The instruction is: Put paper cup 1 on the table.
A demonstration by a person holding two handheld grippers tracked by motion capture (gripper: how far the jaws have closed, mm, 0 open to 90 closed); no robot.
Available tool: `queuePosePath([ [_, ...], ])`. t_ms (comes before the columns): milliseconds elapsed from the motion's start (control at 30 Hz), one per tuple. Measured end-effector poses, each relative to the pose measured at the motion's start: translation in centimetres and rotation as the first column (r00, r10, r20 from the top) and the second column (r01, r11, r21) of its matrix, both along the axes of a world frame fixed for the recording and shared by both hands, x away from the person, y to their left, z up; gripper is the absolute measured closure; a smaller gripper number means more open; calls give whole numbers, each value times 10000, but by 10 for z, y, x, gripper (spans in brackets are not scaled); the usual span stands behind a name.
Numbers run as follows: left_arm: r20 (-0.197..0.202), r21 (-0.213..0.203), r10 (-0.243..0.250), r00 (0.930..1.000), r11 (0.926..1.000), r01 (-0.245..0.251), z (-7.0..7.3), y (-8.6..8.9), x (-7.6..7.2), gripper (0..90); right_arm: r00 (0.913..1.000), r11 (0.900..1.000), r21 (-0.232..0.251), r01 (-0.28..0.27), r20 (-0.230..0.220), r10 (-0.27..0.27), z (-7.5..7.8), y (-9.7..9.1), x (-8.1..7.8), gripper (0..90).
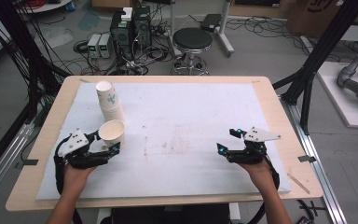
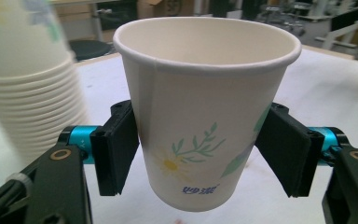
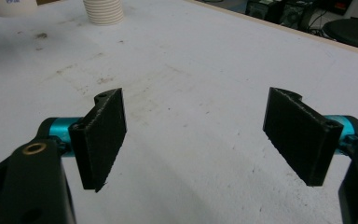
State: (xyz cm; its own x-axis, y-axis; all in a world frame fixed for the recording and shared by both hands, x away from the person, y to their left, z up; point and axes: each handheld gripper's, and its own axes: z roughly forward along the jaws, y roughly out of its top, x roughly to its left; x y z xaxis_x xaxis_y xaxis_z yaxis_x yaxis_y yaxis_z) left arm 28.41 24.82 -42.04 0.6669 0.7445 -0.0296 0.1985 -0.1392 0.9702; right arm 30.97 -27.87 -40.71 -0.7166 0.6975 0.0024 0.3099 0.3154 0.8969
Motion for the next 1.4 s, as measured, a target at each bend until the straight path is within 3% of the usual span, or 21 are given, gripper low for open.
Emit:
queuePosePath([
  [33,0,0,0,10000,10000,0,0,0,0,312,10000,10000,2,23,-23,-23,0,0,0,219],
  [200,-221,-50,944,9953,9955,-945,-1,19,-5,312,10000,10000,60,-11,47,11,1,-2,-3,219],
  [233,-306,21,1251,9917,9921,-1251,-3,25,-7,313,10000,10000,92,9,57,-10,2,-2,-4,219],
  [267,-306,21,1251,9917,9921,-1251,-3,25,-7,312,10000,10000,92,9,57,-10,2,-2,-4,219],
  [300,-347,79,1423,9892,9898,-1421,-3,28,-7,313,10000,9999,98,33,87,-34,2,-3,-4,219],
  [333,-451,318,1890,9809,9817,-1877,-5,34,-7,314,10000,9999,98,43,72,-43,2,-4,-4,219],
  [367,-451,318,1890,9809,9817,-1877,-5,34,-7,314,10000,9999,105,70,47,-71,2,-4,-4,219],
  [400,-443,504,2188,9748,9750,-2166,-8,40,-5,315,9999,9999,124,82,67,-83,1,-5,-3,219],
  [433,-443,504,2188,9748,9750,-2166,-8,40,-5,316,9999,9999,120,84,72,-85,1,-5,-3,220],
  [467,-491,461,2528,9663,9670,-2506,-10,47,-3,315,9999,9999,88,95,88,-96,1,-5,-3,219],
  [500,-491,461,2528,9663,9670,-2506,-10,47,-3,316,9999,9999,88,95,88,-96,1,-5,-3,219],
  [600,-446,460,2867,9570,9575,-2848,-13,54,-1,316,10000,10000,56,59,21,-59,-1,-4,-3,220],
  [700,-692,493,3016,9509,9531,-2987,-18,60,2,314,10000,10000,17,24,5,-24,-1,-3,-3,220],
  [1067,-1287,1169,3013,9448,9507,-2872,-26,53,5,309,10000,10000,17,-43,7,43,-1,-3,-4,220],
  [1233,-1718,1405,3076,9359,9479,-2858,-30,51,3,305,9999,9999,6,-113,0,113,0,-2,-5,220],
  [1400,-1861,1474,3225,9281,9431,-2982,-30,52,1,302,9999,9999,29,-157,51,157,0,-3,-4,220],
])
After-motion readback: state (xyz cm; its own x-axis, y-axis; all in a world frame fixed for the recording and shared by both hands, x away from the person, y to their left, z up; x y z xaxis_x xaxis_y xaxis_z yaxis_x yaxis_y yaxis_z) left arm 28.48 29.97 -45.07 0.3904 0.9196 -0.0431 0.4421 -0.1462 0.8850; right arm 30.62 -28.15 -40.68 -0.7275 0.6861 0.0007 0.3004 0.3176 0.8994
